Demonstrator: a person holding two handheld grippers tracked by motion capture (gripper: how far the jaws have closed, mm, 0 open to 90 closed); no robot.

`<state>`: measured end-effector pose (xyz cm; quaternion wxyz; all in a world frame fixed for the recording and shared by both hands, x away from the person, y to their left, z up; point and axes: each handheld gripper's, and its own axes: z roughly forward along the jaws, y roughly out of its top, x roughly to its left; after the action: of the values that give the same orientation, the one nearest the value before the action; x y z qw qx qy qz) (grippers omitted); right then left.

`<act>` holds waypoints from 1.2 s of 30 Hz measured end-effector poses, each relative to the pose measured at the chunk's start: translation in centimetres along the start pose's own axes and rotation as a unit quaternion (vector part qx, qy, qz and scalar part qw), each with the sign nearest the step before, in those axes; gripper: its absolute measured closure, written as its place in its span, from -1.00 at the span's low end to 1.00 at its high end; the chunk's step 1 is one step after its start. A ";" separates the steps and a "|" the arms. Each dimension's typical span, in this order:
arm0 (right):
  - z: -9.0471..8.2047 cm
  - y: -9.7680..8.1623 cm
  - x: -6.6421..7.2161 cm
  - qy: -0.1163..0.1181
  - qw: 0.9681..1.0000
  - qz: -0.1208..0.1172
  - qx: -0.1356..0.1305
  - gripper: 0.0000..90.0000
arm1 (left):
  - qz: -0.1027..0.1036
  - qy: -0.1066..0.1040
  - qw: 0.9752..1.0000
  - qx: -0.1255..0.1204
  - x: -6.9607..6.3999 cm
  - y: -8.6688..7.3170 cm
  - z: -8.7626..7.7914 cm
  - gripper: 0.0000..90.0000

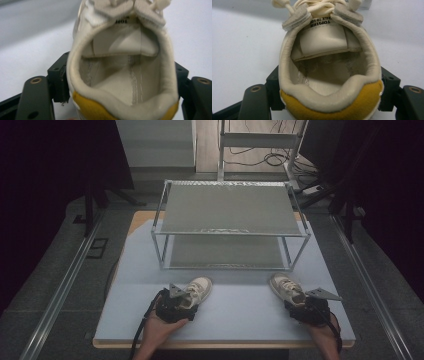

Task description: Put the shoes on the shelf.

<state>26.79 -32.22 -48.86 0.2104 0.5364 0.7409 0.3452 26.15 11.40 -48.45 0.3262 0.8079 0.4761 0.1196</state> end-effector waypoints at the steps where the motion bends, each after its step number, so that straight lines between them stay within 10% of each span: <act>1: 0.0 0.0 0.0 0.001 1.000 0.000 0.000 -0.36 | 0.002 -0.001 1.000 0.007 0.0 -0.2 0.2 -0.43; 17: -0.4 0.1 0.6 0.001 1.000 -0.014 -0.007 -0.35 | 0.006 -0.003 1.000 -0.019 0.0 -0.3 -0.5 -0.32; 36: 0.7 4.5 3.7 0.010 0.999 -0.023 -0.022 -0.34 | -0.009 0.010 0.999 -0.045 1.0 4.0 -0.1 -0.33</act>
<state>28.95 -27.72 -45.85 0.2224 0.5110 0.7474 0.3616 29.40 10.94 -45.97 0.3587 0.7867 0.4809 0.1456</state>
